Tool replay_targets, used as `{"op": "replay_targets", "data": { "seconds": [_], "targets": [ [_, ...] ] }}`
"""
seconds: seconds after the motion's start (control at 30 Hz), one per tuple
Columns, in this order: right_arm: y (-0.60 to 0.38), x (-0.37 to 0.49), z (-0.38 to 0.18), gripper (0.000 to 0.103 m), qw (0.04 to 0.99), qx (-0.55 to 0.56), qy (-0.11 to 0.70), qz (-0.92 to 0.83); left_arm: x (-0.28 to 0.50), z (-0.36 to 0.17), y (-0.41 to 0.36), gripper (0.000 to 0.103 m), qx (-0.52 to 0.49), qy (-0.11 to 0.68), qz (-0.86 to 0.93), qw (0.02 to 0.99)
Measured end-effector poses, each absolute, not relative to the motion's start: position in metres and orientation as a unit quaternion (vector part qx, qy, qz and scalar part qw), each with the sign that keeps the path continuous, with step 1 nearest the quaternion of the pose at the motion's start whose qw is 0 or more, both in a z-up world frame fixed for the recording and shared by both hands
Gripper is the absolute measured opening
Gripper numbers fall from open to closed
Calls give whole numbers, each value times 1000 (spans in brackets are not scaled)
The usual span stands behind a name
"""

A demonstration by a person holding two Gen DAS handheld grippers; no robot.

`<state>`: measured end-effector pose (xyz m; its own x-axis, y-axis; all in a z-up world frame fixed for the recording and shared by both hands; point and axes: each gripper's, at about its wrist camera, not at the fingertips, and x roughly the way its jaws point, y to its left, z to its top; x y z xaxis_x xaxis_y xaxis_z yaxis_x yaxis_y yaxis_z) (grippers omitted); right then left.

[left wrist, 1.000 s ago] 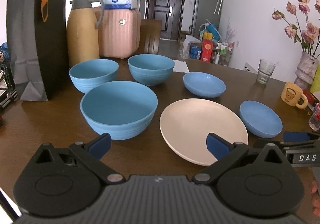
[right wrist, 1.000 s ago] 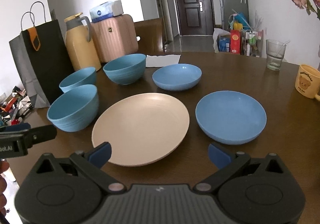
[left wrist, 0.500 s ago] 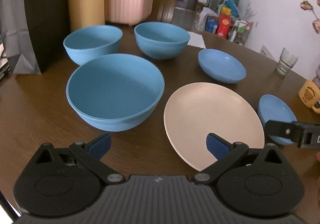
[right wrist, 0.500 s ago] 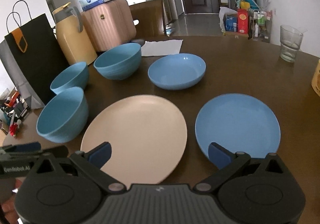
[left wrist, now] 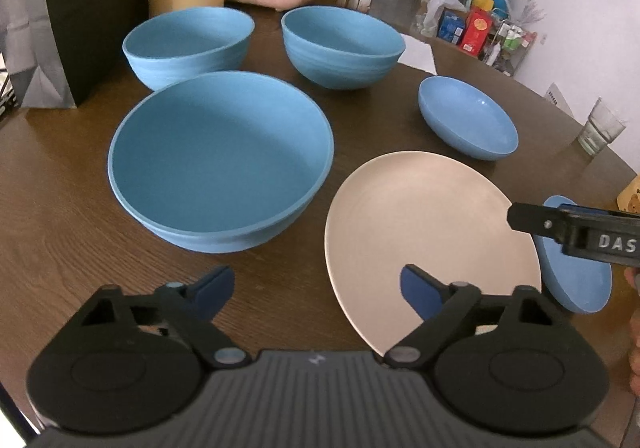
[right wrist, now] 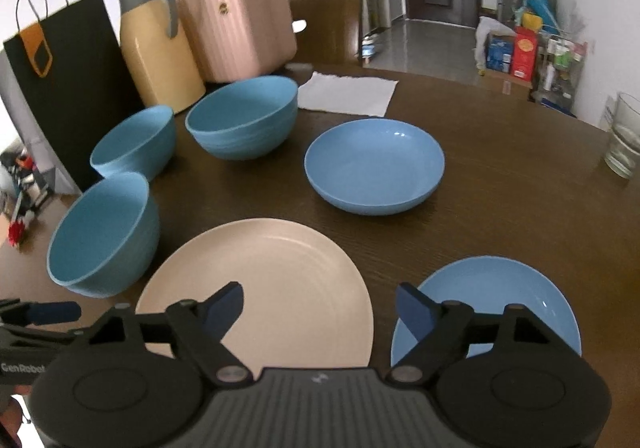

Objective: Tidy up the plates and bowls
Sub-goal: 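Move the left tool to the cream plate rim while the right tool reaches its rim too, then close the left gripper on the cream plate rim while the right gripper closes on it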

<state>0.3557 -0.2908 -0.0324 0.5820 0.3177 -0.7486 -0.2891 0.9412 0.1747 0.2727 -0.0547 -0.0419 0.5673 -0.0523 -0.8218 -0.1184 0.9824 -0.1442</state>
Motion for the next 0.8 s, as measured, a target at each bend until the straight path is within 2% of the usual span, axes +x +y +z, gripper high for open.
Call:
{"op": "replay_targets", "data": {
  "seconds": [0.27,0.73,0.8],
  "targets": [
    [-290,372,-45,58,876,5,443,192,288,-47,-60,69,-107,482,24,870],
    [-301,385,-63,39,868,22,454,201,299,-58,-65,32,-122,502,31,856],
    [-302,386,-65,38,866,24,457,201,299,-57,-65,30,-124,504,30,854]
  ]
}}
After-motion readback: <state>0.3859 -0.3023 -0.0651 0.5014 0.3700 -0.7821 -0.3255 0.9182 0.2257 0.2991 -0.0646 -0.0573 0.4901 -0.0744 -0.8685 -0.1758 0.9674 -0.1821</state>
